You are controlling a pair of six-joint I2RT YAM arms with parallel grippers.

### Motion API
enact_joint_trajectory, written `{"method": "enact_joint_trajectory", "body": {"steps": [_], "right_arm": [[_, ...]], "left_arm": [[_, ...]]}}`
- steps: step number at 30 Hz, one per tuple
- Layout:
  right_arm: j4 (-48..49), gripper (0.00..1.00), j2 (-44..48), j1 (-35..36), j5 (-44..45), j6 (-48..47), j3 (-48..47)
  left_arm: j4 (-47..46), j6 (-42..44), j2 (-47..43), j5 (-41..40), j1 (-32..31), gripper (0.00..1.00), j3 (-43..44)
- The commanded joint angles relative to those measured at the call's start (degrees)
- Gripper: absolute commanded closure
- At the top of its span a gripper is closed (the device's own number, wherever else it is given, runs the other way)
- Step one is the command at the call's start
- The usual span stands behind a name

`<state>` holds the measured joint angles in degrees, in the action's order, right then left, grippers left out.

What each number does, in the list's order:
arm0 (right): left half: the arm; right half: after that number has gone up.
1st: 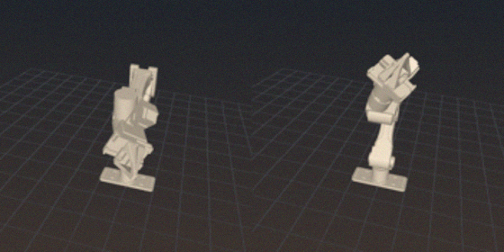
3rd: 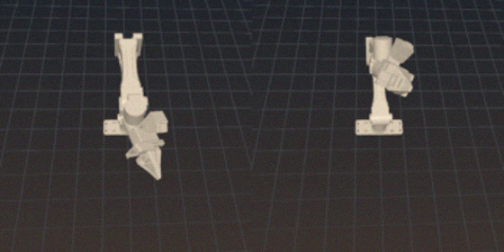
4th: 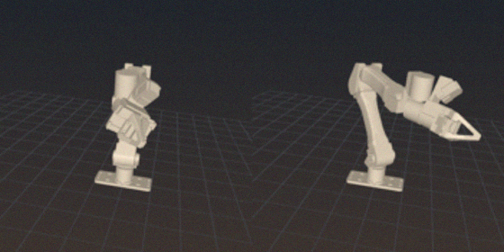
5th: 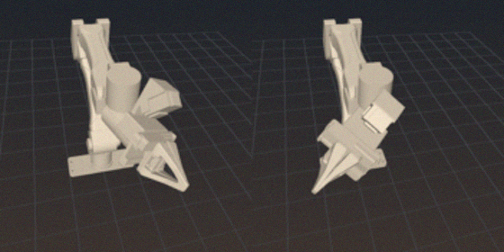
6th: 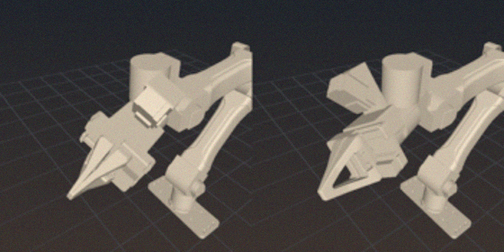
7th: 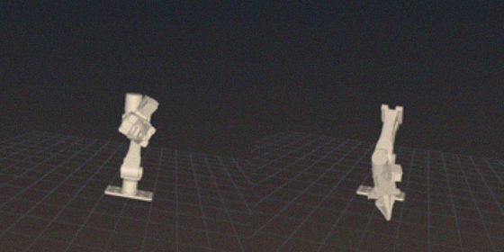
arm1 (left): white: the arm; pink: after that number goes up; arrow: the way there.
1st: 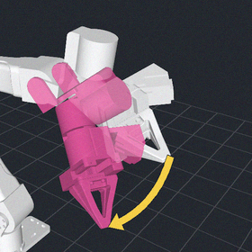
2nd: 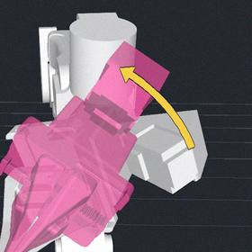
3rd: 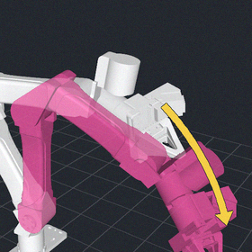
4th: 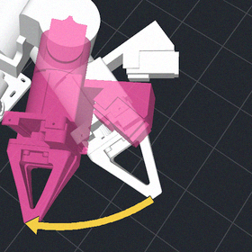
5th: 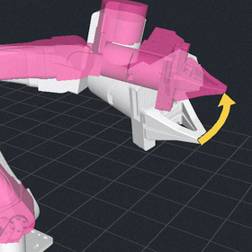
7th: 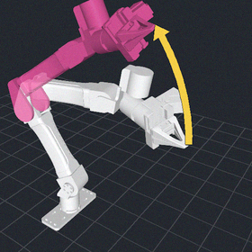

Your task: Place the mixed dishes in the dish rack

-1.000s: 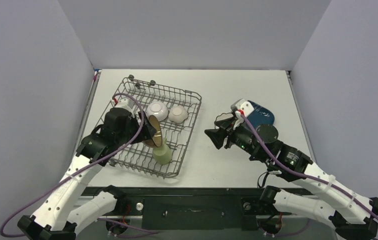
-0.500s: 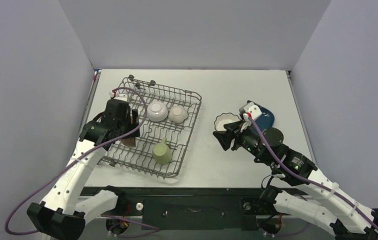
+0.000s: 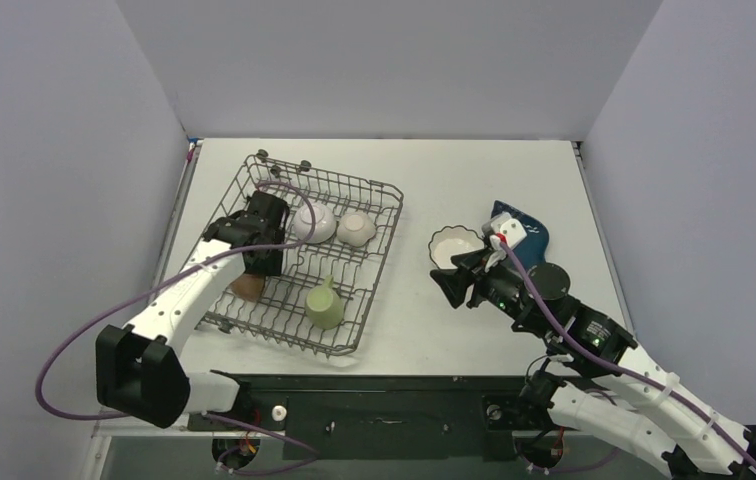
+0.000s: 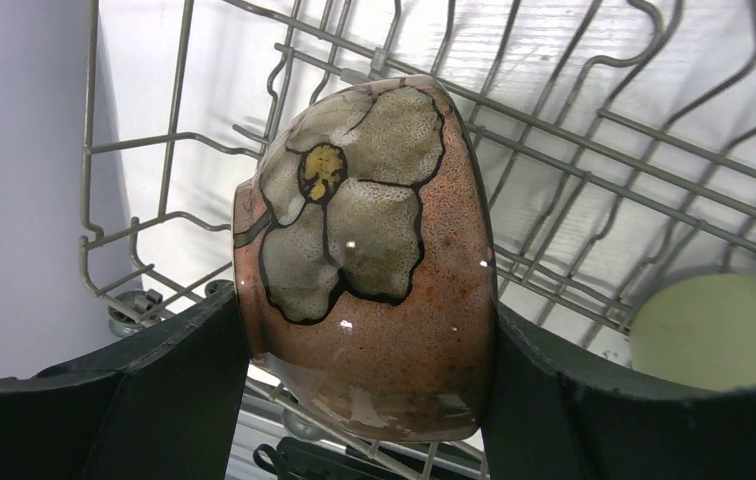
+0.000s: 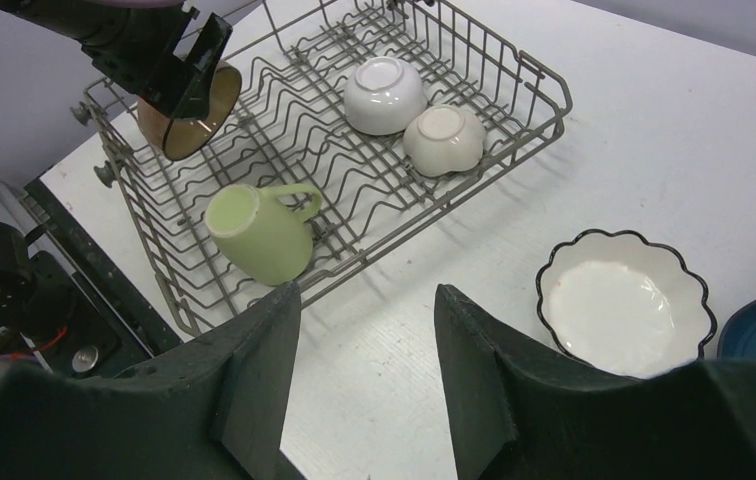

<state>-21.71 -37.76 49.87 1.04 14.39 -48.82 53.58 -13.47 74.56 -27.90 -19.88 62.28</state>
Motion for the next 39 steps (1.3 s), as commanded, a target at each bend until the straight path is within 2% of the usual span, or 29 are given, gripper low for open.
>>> {"method": "enact_joint_trajectory", "body": {"steps": [1,6,12,17,24,25,28,30,39], "right_arm": [[1.0,0.52,1.2,-0.5,-0.6,0.7,1.3],[0.9,0.52,1.4,-0.6,-0.5,0.8,1.6],[1.1,0.52,1.2,-0.8,-0.5,0.8,1.8],[0.9,0.52,0.9,-0.7,-4.5,0.7,1.4],[0.4,0.52,1.6,-0.7,-5.0,0.7,1.1],[0.4,0.52,1.6,-0.7,-5.0,0.8,1.2],[0.4,0.53,1.6,-0.8,-5.0,0.9,1.4],[0.4,0.52,1.4,-0.8,-4.9,0.9,1.6],[0.5,0.53,1.0,-0.8,-4.7,1.1,2.0]], "left_arm": [[-5.1,0.0,1.2,-8.0,0.3,1.0,1.6],[-5.7,-0.9,3.7,-9.9,-0.1,1.0,0.4],[-4.4,-3.1,7.9,-10.4,-3.6,1.0,-0.4],[-4.0,-4.4,11.2,-6.8,-5.5,1.0,0.6],[-3.8,-7.2,15.8,-3.6,-6.6,1.0,1.2],[-3.9,-7.4,16.0,-2.8,-6.7,0.97,1.2],[-4.4,-8.0,16.0,-1.6,-7.5,0.75,1.1],[-4.8,-8.3,15.9,-1.0,-7.8,0.67,1.1],[-7.9,-8.6,15.4,4.0,-7.8,0.43,-0.8]]}}
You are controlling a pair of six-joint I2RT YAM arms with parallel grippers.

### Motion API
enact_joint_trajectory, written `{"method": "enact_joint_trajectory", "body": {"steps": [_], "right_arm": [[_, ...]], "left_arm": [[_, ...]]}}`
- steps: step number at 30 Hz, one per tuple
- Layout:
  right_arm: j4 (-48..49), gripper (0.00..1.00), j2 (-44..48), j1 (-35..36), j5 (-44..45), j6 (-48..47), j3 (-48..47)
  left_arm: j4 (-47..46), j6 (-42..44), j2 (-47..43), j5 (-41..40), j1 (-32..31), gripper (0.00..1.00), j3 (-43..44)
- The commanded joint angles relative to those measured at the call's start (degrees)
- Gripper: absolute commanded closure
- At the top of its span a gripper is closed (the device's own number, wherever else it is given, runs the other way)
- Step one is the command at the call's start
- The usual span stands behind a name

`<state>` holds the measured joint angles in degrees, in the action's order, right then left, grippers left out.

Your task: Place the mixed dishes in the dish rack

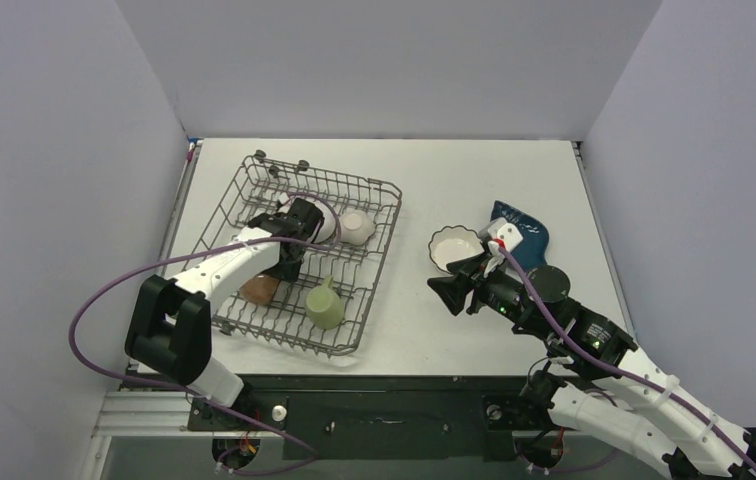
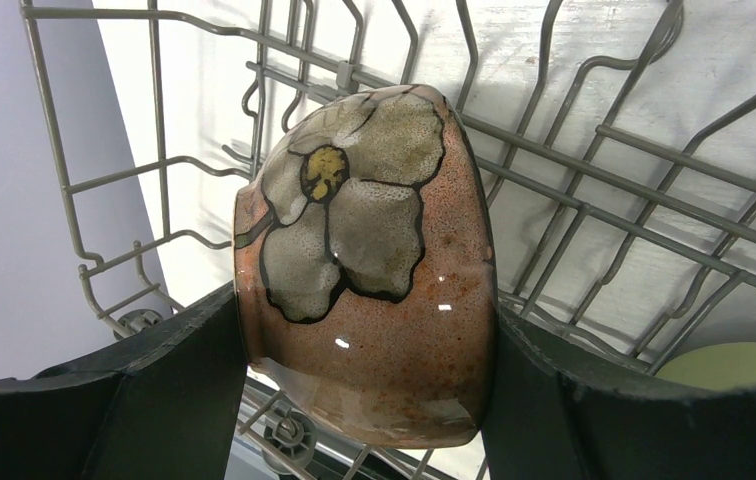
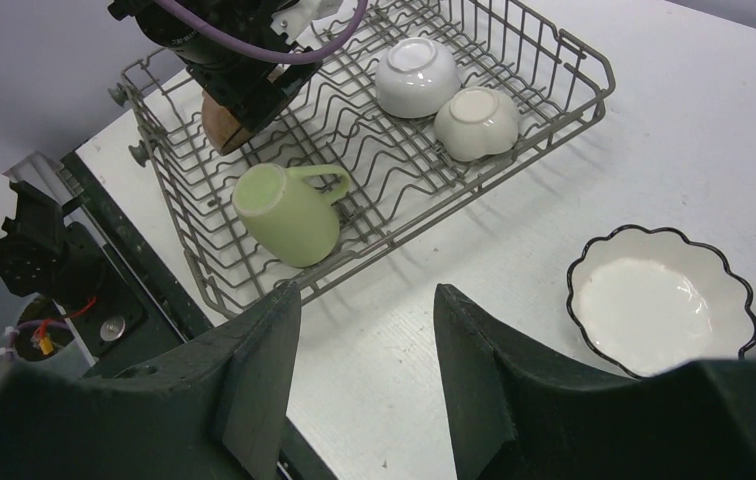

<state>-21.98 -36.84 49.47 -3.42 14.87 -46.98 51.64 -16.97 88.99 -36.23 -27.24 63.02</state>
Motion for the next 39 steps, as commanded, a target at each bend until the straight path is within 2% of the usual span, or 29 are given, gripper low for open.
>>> {"method": "enact_joint_trajectory", "body": {"steps": [1,4,8,10,17,20,39], "right_arm": [[0.7,0.53,0.1,-0.4,-0.3,0.6,0.2],[0.8,0.52,0.2,-0.3,-0.3,0.9,0.5],[1.0,0.53,0.1,-0.3,-0.4,1.3,1.2],[0.9,0.52,0.2,-0.3,-0.5,1.4,1.3],[0.7,0.52,0.0,-0.4,-0.6,1.6,1.5],[0.6,0.52,-0.2,-0.3,-0.8,1.6,1.5],[0.6,0.52,-2.3,-0.4,-0.6,2.6,0.8]], "left_arm": [[-6.5,-5.0,0.8,13.0,-0.5,0.4,-1.9],[-7.6,-4.8,0.0,15.0,-0.4,0.31,-2.4],[-8.6,-4.6,-0.6,16.2,-0.4,0.24,-3.2],[-8.7,-4.6,-0.4,16.3,-0.4,0.15,-3.2],[-9.7,-4.9,-0.9,18.4,-0.5,0.09,-3.8],[-9.6,-5.1,-2.5,19.4,-0.5,0.01,-3.9],[-6.2,-4.2,-10.1,22.5,0.2,0.04,-1.4]]}}
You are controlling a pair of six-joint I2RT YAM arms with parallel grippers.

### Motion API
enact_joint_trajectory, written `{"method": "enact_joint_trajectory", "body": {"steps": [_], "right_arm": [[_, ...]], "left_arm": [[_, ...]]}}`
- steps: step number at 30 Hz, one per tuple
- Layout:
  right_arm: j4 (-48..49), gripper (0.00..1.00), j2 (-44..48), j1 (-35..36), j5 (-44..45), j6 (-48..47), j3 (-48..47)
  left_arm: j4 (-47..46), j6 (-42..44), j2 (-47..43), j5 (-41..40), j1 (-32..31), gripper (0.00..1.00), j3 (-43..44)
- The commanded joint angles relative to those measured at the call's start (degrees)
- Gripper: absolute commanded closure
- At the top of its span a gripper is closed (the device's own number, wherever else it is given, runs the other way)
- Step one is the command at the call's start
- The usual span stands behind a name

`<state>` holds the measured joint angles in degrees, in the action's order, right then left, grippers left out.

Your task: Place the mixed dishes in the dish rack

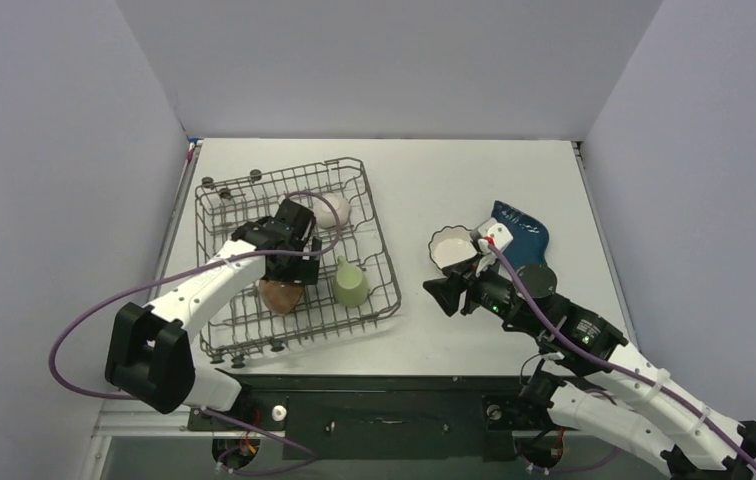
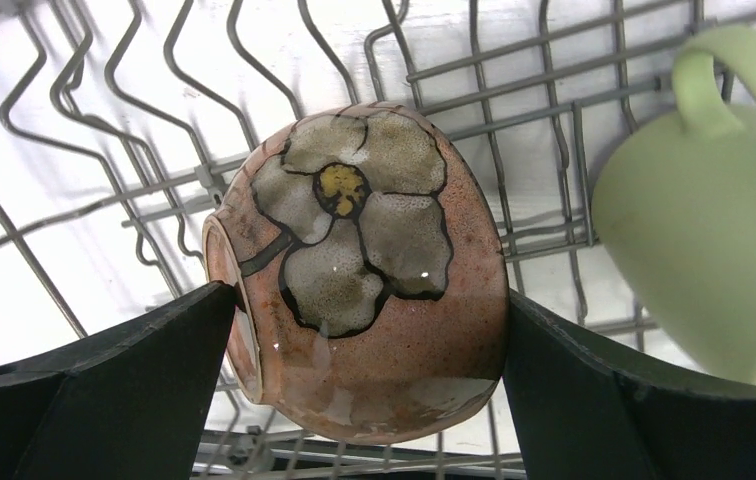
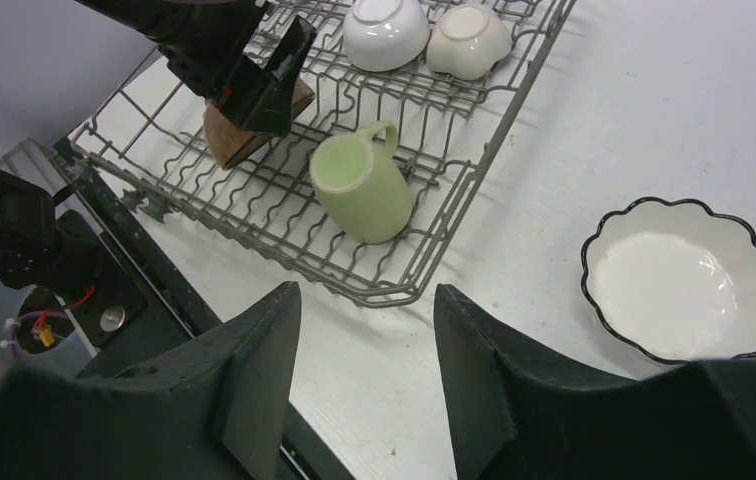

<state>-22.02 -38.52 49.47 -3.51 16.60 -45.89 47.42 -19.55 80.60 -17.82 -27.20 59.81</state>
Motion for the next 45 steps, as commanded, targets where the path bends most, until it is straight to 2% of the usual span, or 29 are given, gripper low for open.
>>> {"method": "enact_joint_trajectory", "body": {"steps": [1,5,13,18,23,32,36,40,45], "right_arm": [[0.7,0.52,-0.7,-0.4,-0.4,0.9,-0.3],[0.9,0.52,-1.2,-0.4,-0.3,0.8,-0.1],[2.1,0.52,-1.4,-0.4,0.8,1.8,0.4],[4.7,0.52,-4.7,-0.5,7.7,8.6,1.7],[6.6,0.52,-8.2,-1.8,9.6,11.5,2.3],[11.2,0.52,-13.8,-7.0,4.7,14.2,3.9],[13.4,0.52,-18.4,-9.9,1.4,19.9,4.5],[16.4,0.49,-24.4,-10.1,-0.8,26.5,3.4],[25.2,0.49,-34.6,-7.4,-4.3,32.8,1.9]], "left_arm": [[-2.2,-1.5,-1.7,4.3,0.2,0.04,1.8],[-3.6,-1.0,-1.5,5.6,0.3,0.04,1.7],[-6.3,-2.2,6.7,5.4,-0.3,0.04,2.2],[-7.2,-3.2,7.4,3.9,-0.9,0.04,1.5],[-8.3,-5.0,8.1,4.0,-2.8,0.04,1.2],[-7.1,-9.1,10.2,-1.3,-8.8,0.03,4.3],[-7.1,-10.0,11.4,-2.9,-10.1,0.03,5.0],[-6.5,-10.4,13.2,-4.8,-11.2,0.03,6.1],[-7.3,-10.9,15.0,-5.1,-11.9,0.03,6.9]]}}
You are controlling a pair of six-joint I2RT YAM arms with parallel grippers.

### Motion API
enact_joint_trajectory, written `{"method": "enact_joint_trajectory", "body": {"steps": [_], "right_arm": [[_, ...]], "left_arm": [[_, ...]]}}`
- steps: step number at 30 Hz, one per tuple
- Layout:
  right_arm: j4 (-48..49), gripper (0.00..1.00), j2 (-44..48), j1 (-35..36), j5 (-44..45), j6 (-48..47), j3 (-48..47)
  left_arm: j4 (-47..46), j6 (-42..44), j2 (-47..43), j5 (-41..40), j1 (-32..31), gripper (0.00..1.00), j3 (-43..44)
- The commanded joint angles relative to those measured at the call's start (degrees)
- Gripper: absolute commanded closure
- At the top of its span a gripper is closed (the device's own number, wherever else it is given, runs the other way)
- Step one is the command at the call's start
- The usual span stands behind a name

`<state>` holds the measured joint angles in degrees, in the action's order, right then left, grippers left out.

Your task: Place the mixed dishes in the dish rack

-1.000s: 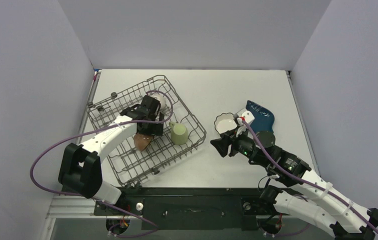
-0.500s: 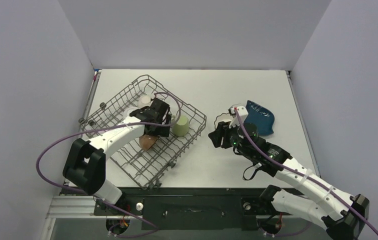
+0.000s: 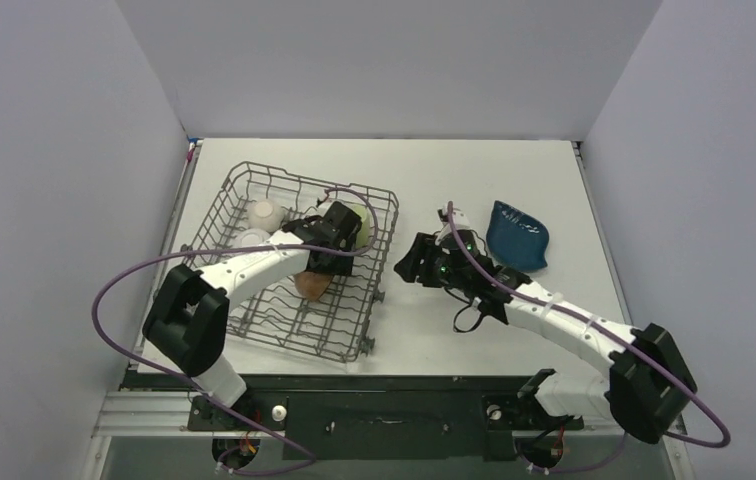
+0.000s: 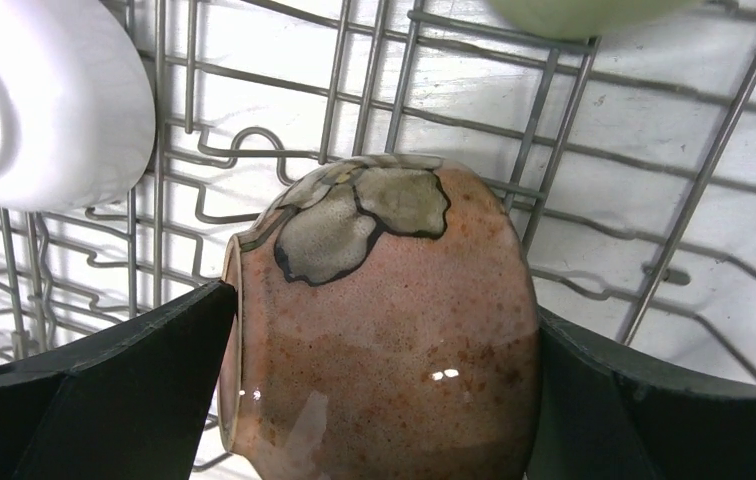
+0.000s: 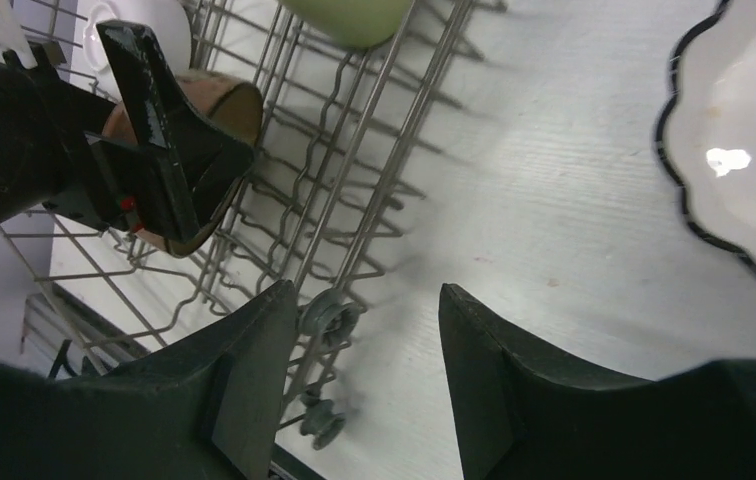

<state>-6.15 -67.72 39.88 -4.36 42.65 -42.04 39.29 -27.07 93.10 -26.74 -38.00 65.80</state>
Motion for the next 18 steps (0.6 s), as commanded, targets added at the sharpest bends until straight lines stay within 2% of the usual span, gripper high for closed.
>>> {"method": "enact_joint_trajectory", "body": {"steps": [1,6,8,15,18], "right_arm": [[9.8,0.49,-6.4,3.5,-3.2,7.7,-2.2],[17.1,0.5,-11.8,6.5,-4.2,11.2,-1.1],[18.9,0.55,-13.4,7.1,-4.4,12.0,-0.4],[22.2,0.81,-14.8,9.0,-2.2,13.4,2.6],[22.3,0.83,-15.4,9.2,-1.8,13.5,2.6]], "left_arm": [[0.7,-3.5,2.7,4.0,-1.2,0.03,1.1],[0.1,-3.8,4.2,4.0,-1.7,0.03,2.3],[-0.1,-3.9,4.4,4.2,-1.7,0.03,2.7],[-1.3,-4.0,3.6,5.6,-2.8,0.04,3.1],[1.3,-4.9,4.3,4.1,-3.4,0.04,5.5]]}}
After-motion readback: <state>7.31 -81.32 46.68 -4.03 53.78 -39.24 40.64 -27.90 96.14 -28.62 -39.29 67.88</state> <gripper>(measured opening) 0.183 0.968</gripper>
